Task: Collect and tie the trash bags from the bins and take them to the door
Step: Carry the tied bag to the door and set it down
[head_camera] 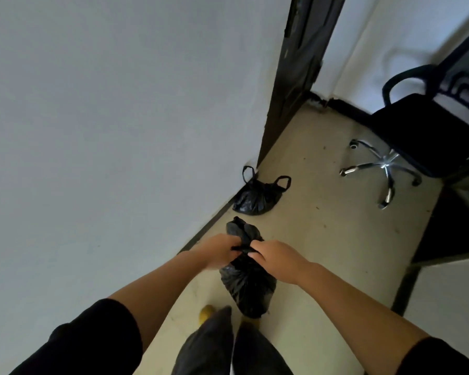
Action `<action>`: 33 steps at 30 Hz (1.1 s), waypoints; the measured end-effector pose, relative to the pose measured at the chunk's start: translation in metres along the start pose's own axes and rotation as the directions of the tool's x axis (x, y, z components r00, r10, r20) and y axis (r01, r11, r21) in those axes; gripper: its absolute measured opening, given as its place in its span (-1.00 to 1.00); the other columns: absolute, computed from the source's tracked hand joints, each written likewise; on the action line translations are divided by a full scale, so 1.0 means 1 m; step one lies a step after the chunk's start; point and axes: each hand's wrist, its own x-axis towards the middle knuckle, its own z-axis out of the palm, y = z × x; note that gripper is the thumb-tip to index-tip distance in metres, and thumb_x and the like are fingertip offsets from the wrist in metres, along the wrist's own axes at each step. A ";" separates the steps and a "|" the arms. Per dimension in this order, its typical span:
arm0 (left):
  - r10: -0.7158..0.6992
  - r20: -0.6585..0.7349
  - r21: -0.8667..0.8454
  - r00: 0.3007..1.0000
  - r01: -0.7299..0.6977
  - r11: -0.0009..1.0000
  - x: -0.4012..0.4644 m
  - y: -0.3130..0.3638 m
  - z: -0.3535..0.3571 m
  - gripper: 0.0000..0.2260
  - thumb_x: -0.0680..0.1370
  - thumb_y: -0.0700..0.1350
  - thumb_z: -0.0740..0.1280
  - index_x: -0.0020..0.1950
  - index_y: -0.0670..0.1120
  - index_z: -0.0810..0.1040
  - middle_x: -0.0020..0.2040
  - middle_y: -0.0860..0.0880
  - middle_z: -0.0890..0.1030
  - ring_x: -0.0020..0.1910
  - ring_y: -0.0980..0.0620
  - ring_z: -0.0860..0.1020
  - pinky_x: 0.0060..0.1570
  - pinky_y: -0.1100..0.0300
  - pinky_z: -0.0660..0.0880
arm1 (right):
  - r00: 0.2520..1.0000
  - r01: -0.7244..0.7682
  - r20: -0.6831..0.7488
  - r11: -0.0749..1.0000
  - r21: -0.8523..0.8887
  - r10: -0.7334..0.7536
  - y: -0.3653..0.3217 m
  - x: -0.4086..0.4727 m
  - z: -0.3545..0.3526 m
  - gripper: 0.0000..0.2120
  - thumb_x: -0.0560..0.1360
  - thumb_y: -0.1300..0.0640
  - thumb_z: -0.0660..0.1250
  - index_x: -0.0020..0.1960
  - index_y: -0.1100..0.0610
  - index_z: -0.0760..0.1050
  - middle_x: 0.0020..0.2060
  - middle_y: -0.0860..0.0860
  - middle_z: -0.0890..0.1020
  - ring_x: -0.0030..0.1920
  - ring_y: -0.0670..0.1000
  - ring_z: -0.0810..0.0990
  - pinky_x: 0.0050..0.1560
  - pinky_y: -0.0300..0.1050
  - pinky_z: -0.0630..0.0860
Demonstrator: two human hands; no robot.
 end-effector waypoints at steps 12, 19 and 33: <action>0.000 0.041 0.331 0.999 -0.013 0.943 0.198 -0.147 -0.034 -0.70 0.62 -0.04 0.12 0.34 -0.04 0.38 0.26 -0.05 0.50 0.21 -0.03 0.47 0.24 0.05 0.42 | 0.996 -0.074 0.056 0.989 0.125 0.067 0.122 0.219 0.077 -0.74 0.64 0.02 0.03 -0.06 0.18 0.35 -0.41 -0.07 0.32 -0.33 0.05 0.40 -0.29 -0.05 0.28; 0.316 0.007 0.853 0.949 -0.171 0.493 0.224 -0.245 -0.049 -0.90 0.30 -0.24 0.43 -0.29 -0.12 0.52 -0.35 -0.07 0.53 -0.32 -0.09 0.54 -0.27 0.11 0.50 | 0.990 -0.137 -0.024 0.980 0.146 0.142 0.176 0.317 0.151 -0.76 0.63 0.05 0.05 -0.17 0.14 0.24 -0.42 -0.10 0.28 -0.36 0.02 0.34 -0.34 -0.10 0.21; 0.426 -0.025 0.879 0.904 -0.183 0.440 0.230 -0.258 -0.036 -0.87 0.30 -0.27 0.38 -0.39 -0.13 0.46 -0.42 -0.07 0.47 -0.39 -0.11 0.50 -0.32 0.13 0.50 | 0.979 -0.191 0.076 0.982 -0.001 0.190 0.228 0.373 0.232 -0.78 0.64 0.04 0.01 -0.10 0.13 0.27 -0.20 0.09 0.48 -0.10 0.20 0.56 -0.23 -0.06 0.29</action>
